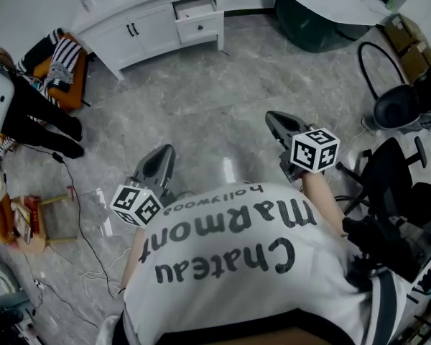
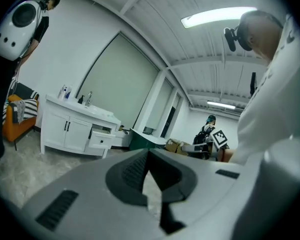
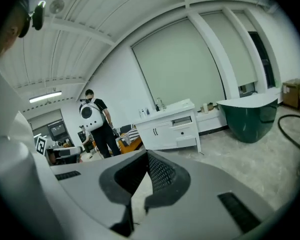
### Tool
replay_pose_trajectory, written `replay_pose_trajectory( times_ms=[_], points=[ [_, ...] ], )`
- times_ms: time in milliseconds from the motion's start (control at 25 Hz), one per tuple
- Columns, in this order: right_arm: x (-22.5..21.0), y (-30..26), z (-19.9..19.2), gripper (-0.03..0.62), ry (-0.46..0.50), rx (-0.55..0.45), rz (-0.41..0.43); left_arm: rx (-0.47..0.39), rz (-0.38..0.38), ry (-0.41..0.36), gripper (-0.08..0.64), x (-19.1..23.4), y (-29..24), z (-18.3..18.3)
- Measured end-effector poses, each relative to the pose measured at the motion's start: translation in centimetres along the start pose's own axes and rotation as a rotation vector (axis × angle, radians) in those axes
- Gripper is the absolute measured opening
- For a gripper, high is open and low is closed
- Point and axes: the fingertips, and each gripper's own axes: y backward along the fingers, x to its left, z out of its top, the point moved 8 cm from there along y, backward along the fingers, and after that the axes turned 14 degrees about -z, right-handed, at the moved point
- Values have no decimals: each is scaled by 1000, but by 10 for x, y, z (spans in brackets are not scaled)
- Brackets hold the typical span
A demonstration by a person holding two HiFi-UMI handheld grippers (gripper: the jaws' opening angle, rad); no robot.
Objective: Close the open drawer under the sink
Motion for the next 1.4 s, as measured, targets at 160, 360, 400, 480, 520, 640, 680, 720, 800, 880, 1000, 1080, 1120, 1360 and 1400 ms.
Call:
replay_pose_trajectory(
  times_ms=[160,360,400,480,520,640,680,720,800,880,1000,1080,1120,1360,1400],
  points=[
    [32,1,-18,11,-128,-45,27,-9,-73,0,8,13,20,-3],
    [36,6,-39,12,-185,-75,13,-121,-114,34,8,18,16,-2],
    [34,6,-40,12,-185,-70,7,-136,-119,52,8,17,15,-3],
    [30,-2,-38,12,-170,-60,-2,-132,-116,68,8,21,12,-5],
    [29,-11,-36,12,-154,-57,0,-122,-108,67,8,27,10,-4],
    [27,-46,-25,12,-130,-50,13,-110,-75,61,8,51,1,2],
    [26,-57,-19,12,-131,-49,18,-111,-60,62,8,57,-3,4],
    [23,-69,-13,12,-129,-45,26,-114,-46,68,9,63,-8,6],
    [17,-91,2,12,-116,-31,52,-134,-32,101,8,75,-21,11],
    [5,-111,19,12,-110,-21,71,-161,-38,142,8,89,-39,20],
    [-22,-138,47,12,-121,-20,82,-148,-27,120,8,107,-72,36],
    [-41,-156,63,12,-119,-16,76,-134,-3,95,8,117,-95,45],
    [-51,-165,70,12,-111,-9,69,-131,5,92,9,122,-107,48],
    [-95,-219,103,12,-66,44,75,-94,65,89,8,155,-161,55],
    [-101,-227,108,12,-71,50,86,-93,74,87,8,161,-168,56]
  ],
)
